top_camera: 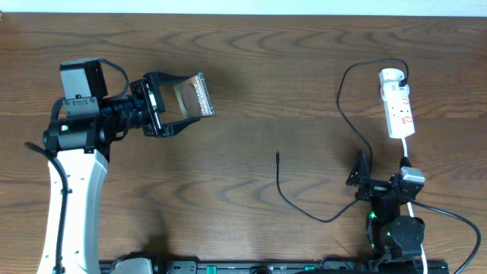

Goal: Plug charger to phone and switch on socket
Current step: 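Lift the phone with the left gripper and tilt it upright, then move the right gripper over the black cable's connector end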

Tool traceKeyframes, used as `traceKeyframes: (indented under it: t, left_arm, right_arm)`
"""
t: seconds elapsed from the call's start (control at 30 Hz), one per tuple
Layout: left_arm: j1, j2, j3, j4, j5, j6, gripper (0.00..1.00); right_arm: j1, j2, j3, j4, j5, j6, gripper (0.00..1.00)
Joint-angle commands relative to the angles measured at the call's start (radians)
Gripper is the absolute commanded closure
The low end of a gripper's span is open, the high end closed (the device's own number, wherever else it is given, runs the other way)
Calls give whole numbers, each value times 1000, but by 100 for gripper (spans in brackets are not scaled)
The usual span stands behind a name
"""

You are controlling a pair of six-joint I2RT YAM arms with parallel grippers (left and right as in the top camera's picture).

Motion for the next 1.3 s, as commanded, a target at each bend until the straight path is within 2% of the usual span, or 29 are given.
traceKeyframes:
  t: [0.0, 0.13, 0.2, 0.33, 0.5, 0.67, 0.87, 1.13, 1.27]
  left_arm:
    - [3, -13, 29, 10, -147, 305, 93]
    - [3, -13, 29, -25, -316, 652, 92]
    - [3, -13, 29, -105, -448, 741, 93]
    - [-19, -11, 6, -266, -863, 752, 93]
    - [-62, 15, -11, -333, -1048, 752, 93]
    - [-84, 62, -11, -343, -1076, 735, 93]
    - [-83, 86, -11, -343, -1033, 673, 92]
    - [-84, 87, -11, -343, -1017, 673, 92]
    - [-83, 87, -11, -349, -1017, 677, 92]
  right_arm:
    - [-7, -5, -1, -4, -2, -8, 1]
    - [-7, -5, -1, -4, -2, -8, 1]
    - [-7, -5, -1, -4, -2, -8, 1]
    - [-7, -5, -1, -4, -2, -8, 1]
    - [-7, -5, -1, -4, -2, -8, 1]
    - [-7, -5, -1, -4, -2, -8, 1]
    - [-7, -5, -1, 23, 27, -8, 1]
    - [-7, -3, -1, 5, 20, -7, 1]
    - [-7, -3, 1, 68, -96, -5, 1]
